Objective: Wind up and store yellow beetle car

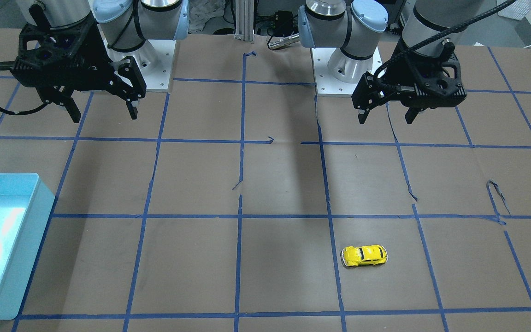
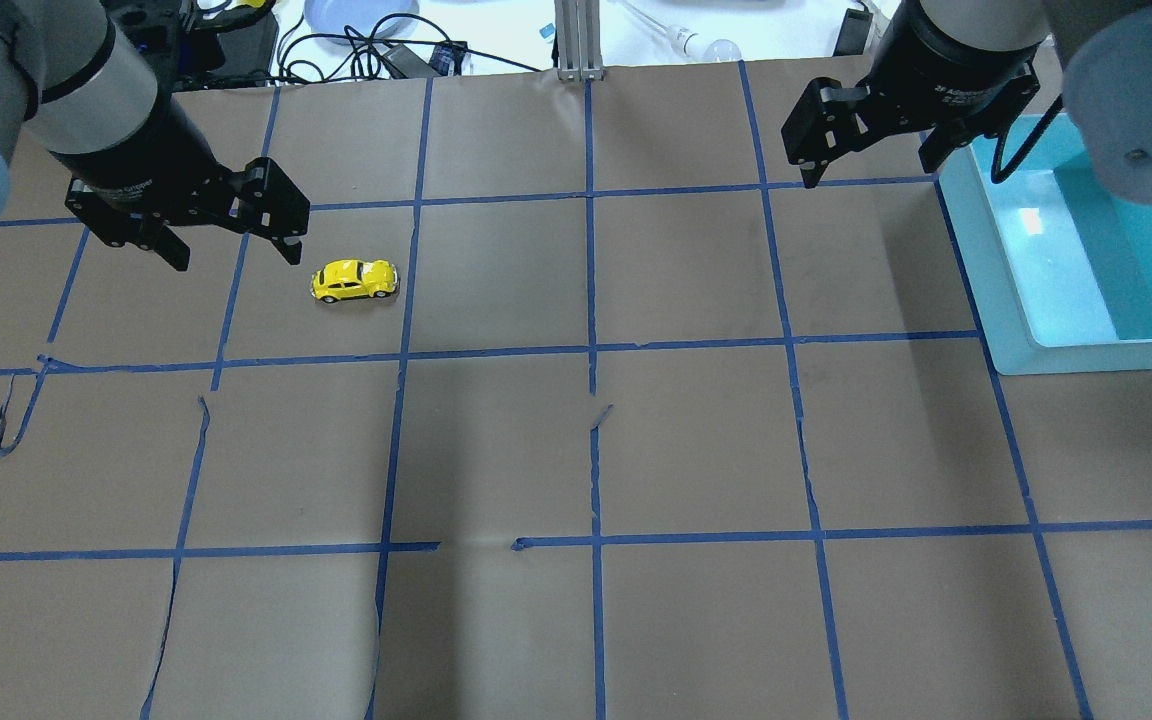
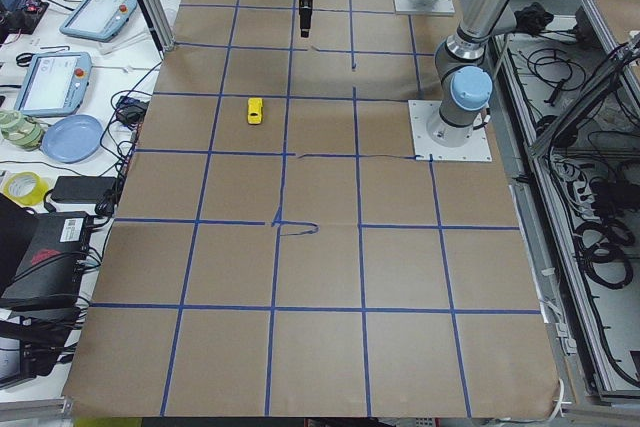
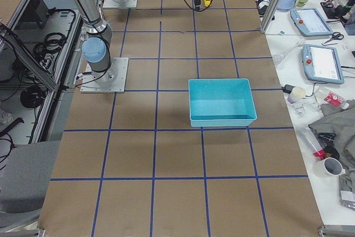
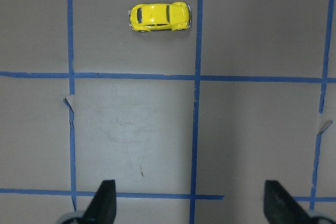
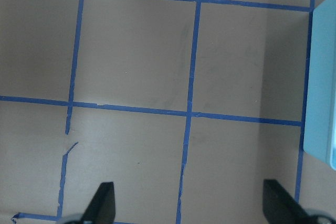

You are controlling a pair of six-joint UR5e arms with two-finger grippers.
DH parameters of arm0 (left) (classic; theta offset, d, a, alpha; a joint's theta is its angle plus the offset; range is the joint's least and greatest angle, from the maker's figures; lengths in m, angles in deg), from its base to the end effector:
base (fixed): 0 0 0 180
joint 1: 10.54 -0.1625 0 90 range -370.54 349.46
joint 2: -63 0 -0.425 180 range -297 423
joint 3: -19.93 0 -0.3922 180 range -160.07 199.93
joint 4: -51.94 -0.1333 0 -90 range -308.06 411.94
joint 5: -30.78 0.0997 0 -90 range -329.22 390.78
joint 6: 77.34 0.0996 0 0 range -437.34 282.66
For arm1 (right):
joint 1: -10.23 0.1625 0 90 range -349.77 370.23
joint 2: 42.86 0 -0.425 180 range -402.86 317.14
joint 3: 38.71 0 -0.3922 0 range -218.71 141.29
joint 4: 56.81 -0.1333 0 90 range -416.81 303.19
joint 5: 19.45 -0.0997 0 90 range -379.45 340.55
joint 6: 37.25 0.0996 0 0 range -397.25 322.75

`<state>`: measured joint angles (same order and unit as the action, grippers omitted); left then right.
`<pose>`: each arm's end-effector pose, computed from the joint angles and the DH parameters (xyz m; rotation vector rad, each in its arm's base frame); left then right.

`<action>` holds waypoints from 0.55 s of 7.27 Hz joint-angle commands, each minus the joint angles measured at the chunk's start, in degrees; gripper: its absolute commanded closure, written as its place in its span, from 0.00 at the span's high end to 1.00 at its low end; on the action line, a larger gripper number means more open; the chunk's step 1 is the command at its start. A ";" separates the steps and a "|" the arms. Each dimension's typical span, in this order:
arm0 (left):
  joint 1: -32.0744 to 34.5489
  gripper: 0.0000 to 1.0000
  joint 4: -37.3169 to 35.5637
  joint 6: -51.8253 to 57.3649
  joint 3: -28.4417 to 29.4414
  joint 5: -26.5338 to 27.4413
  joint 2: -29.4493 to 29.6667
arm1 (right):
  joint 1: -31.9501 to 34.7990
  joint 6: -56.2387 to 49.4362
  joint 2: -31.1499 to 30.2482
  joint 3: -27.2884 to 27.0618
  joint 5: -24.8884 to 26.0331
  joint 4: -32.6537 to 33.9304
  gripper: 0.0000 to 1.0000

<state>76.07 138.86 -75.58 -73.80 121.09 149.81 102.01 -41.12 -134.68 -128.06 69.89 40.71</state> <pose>-0.1046 -0.4796 0.4881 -0.0448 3.1331 -0.0690 0.1497 -0.4894 0.5234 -0.1554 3.1175 -0.2731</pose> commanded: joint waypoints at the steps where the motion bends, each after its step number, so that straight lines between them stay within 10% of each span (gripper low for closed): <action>1: -0.04 1.00 -0.08 0.09 -0.22 -0.40 0.38 | 0.06 0.00 -0.21 -0.13 0.04 -0.22 1.00; 4: -0.13 1.00 0.00 0.17 -0.48 0.57 0.38 | 0.07 0.00 -0.30 -0.13 0.39 -0.05 1.00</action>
<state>75.98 138.89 -75.44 -74.14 121.48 150.18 102.05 -41.11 -134.94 -128.18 70.15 40.62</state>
